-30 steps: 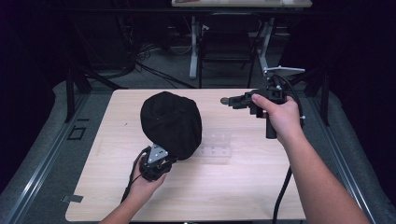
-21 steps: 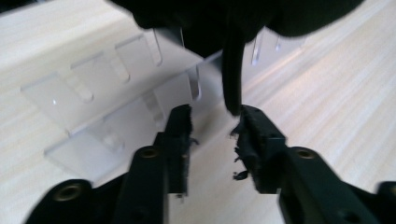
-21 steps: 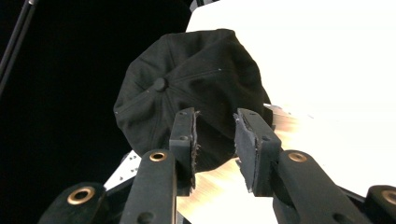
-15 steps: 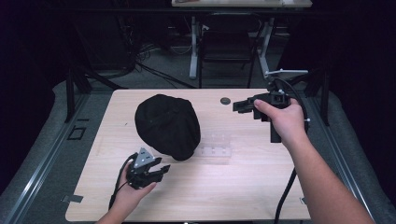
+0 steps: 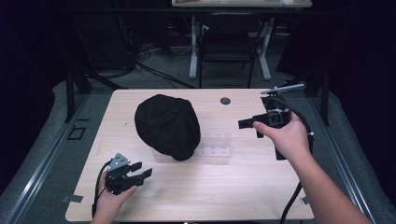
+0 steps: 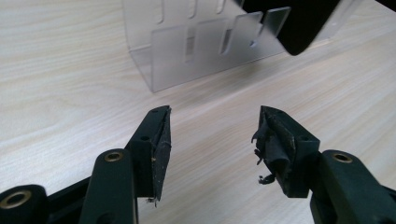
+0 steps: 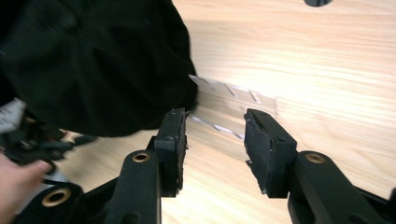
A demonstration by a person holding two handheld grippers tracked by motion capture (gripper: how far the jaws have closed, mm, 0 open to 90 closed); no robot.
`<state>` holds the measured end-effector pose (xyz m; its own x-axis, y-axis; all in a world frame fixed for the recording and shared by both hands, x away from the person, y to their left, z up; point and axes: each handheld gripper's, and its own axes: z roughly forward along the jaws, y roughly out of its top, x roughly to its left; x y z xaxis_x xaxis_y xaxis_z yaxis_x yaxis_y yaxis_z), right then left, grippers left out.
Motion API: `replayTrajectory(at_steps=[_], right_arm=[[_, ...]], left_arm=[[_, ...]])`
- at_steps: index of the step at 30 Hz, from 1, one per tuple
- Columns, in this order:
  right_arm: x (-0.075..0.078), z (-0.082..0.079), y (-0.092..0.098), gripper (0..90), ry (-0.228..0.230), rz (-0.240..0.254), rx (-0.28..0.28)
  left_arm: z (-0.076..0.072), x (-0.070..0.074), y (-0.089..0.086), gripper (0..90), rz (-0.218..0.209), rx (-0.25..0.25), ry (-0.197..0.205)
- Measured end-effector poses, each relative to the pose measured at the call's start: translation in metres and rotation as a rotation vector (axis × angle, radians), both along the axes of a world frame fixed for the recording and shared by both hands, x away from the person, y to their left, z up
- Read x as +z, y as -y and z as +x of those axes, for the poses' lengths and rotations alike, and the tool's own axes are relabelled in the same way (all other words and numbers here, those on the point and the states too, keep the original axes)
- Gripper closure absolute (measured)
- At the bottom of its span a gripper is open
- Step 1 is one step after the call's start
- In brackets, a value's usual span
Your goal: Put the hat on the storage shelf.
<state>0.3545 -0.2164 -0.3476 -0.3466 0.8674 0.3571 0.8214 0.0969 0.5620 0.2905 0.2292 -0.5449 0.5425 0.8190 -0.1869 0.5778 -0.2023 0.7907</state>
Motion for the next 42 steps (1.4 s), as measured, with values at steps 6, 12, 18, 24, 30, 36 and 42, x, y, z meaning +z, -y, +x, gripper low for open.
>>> replayTrajectory(at_steps=[6,12,18,24,30,36,42], right_arm=[[-0.02,-0.011,0.0,49.8,0.045,-0.099,0.01],[-0.031,-0.02,0.001,48.4,0.062,-0.115,0.011],[-0.052,-0.034,0.006,47.5,0.089,-0.132,0.006],[-0.07,-0.046,0.004,47.4,0.096,-0.166,0.026],[-0.096,-0.056,0.002,46.9,0.133,-0.166,0.024],[-0.129,-0.064,0.005,46.8,0.147,-0.128,0.01],[-0.158,-0.073,0.008,46.8,0.197,-0.157,-0.013]], left_arm=[[0.003,-0.005,-0.003,45.6,0.005,0.008,-0.006],[0.004,-0.008,-0.005,45.5,0.013,0.017,-0.007],[0.005,-0.01,-0.006,45.6,0.018,0.028,0.002],[0.006,-0.011,-0.007,45.5,0.022,0.027,0.0],[0.005,-0.013,-0.005,45.5,0.04,0.024,-0.001],[0.005,-0.014,-0.003,44.9,0.048,0.008,-0.009],[0.006,-0.016,-0.002,44.3,0.034,0.01,-0.005]])
